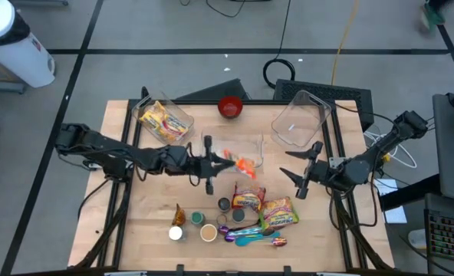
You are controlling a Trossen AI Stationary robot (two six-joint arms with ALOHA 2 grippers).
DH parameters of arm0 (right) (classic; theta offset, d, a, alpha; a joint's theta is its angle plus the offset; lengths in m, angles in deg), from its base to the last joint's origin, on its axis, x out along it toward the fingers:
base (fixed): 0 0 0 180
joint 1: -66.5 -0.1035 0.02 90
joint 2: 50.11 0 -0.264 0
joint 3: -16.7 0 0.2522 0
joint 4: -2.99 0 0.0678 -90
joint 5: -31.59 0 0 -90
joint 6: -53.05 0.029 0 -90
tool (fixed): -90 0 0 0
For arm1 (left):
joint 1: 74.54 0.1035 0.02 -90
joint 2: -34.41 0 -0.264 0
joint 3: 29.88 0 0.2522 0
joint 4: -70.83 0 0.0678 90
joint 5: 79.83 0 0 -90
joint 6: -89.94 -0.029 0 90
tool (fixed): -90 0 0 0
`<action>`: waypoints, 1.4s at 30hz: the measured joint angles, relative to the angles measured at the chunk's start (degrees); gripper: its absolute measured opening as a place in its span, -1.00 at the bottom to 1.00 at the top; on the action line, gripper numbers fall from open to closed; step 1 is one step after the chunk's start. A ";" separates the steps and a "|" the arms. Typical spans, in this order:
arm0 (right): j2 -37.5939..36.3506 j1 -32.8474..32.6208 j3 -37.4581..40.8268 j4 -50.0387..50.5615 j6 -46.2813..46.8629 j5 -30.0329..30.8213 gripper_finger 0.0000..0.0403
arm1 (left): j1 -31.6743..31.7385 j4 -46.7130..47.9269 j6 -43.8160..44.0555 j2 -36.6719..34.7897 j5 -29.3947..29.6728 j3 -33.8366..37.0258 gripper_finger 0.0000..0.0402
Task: Pick & Place Food Item
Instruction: Put the orange noodle pack into the left transparent bin
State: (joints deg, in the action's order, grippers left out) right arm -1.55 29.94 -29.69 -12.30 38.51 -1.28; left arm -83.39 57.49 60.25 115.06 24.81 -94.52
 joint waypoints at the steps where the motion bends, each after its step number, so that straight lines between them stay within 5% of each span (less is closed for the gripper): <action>1: -0.02 0.00 0.02 0.61 0.48 0.01 0.22 | 0.67 -0.41 0.55 -1.14 1.23 1.25 -0.99; 16: -0.02 0.07 0.02 2.60 1.68 0.02 0.12 | 11.92 -19.50 4.44 -22.08 14.12 27.68 -0.99; 24: -0.02 0.23 0.04 2.55 1.68 0.02 0.12 | 20.34 -21.03 -0.56 -29.37 31.76 34.46 -0.99; 42: 0.02 2.40 0.07 2.91 1.66 -0.22 0.12 | 47.70 -12.93 5.40 -22.07 24.25 36.31 -0.99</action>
State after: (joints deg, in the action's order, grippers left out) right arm -1.53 32.34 -29.62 -9.39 40.17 -1.50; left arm -35.69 44.56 65.65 92.99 49.06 -58.20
